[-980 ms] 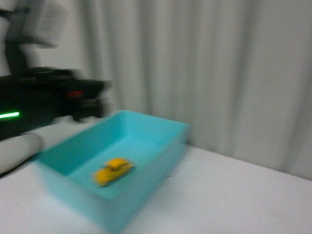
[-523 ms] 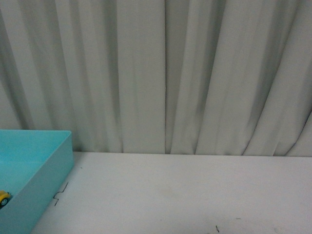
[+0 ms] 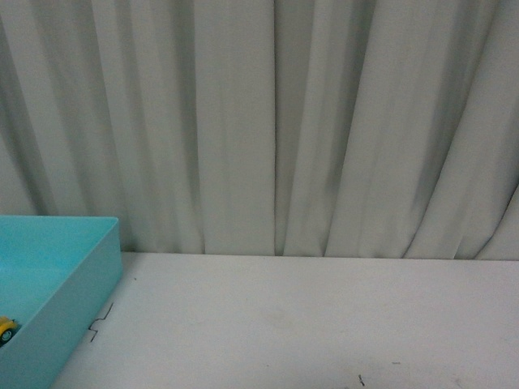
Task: Wind up and store yellow beetle toy
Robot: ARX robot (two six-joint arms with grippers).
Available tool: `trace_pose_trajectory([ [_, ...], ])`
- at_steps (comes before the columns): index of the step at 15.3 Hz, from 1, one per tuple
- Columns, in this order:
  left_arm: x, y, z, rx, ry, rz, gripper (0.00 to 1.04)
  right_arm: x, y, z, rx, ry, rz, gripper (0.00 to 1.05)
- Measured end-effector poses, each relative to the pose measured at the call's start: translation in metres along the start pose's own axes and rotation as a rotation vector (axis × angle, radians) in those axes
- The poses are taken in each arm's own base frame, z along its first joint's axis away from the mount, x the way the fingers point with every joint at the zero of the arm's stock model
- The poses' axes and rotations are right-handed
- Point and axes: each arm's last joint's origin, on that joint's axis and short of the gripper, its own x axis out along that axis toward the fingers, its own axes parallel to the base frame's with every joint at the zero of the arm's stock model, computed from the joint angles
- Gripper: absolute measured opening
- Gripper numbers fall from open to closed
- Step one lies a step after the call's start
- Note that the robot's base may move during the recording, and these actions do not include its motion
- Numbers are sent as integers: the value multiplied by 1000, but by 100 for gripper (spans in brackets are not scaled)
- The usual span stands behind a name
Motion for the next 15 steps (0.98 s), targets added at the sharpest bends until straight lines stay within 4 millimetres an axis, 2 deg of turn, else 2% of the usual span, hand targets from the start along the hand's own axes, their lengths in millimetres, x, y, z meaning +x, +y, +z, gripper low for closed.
trace_pose_trajectory([
  [1, -3, 0, -6, 0, 46, -1, 2, 0, 0, 0, 0, 0, 0, 98],
  [4, -11, 0, 0, 0, 8, 0, 2, 0, 0, 0, 0, 0, 0, 98],
  [15, -29, 0, 1, 0, 7, 0, 2, 0, 0, 0, 0, 0, 0, 98],
])
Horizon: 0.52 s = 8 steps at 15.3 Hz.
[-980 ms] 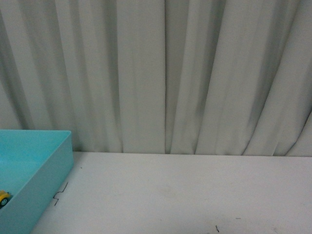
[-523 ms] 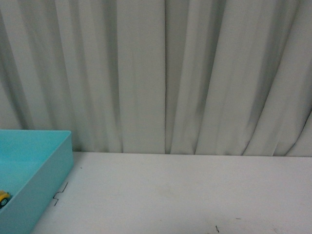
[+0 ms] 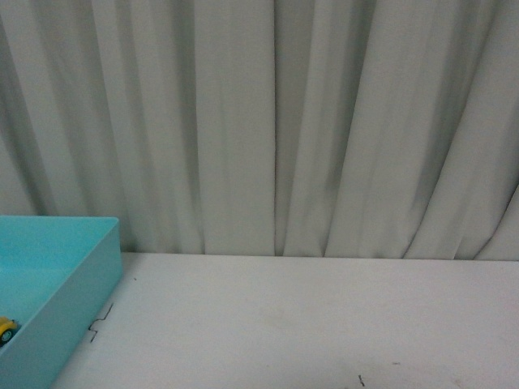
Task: Wind up and store yellow beetle toy
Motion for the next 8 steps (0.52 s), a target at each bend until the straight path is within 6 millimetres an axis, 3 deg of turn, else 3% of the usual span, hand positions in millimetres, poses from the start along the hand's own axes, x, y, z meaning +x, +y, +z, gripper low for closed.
trace_pose_trajectory([
  [8, -12, 0, -3, 0, 10, 0, 2, 0, 0, 0, 0, 0, 0, 98],
])
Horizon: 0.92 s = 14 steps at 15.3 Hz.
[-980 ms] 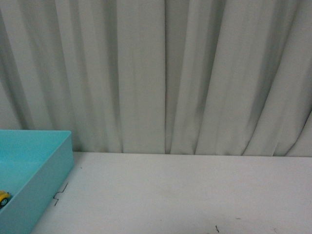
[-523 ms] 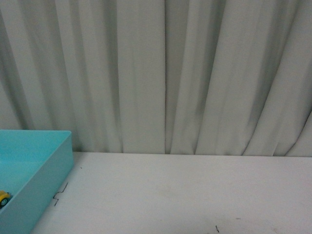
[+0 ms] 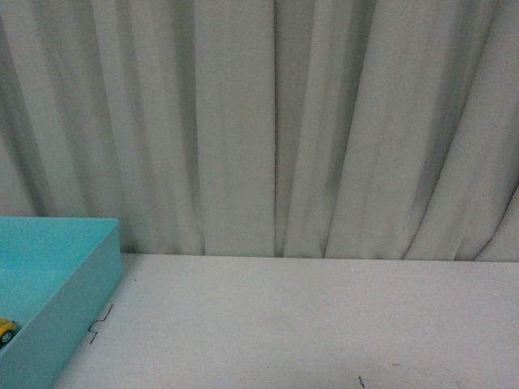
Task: Wind up and store yellow beetle toy
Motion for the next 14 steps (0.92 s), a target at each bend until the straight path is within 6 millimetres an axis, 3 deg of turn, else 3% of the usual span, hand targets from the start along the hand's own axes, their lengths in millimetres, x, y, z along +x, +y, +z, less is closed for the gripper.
trace_pose_trajectory([
  [3, 0, 0, 0, 0, 0, 0, 35, 0, 0, 0, 0, 0, 0, 98],
  [5, 0, 0, 0, 0, 0, 0, 67, 0, 0, 0, 0, 0, 0, 98],
  [8, 0, 0, 0, 0, 0, 0, 94, 0, 0, 0, 0, 0, 0, 98],
  [9, 0, 0, 0, 0, 0, 0, 100, 0, 0, 0, 0, 0, 0, 98],
  [14, 0, 0, 0, 0, 0, 0, 98, 0, 0, 0, 0, 0, 0, 98],
])
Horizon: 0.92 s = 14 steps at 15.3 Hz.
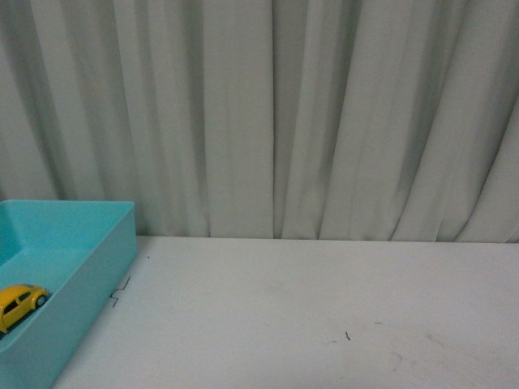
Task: Wind up and store yellow beetle toy
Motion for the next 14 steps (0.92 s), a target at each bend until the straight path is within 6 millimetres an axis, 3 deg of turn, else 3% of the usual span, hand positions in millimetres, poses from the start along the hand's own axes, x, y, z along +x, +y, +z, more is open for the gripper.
trace_pose_trajectory([
  [14, 0, 0, 0, 0, 0, 0, 98, 0, 0, 0, 0, 0, 0, 98],
])
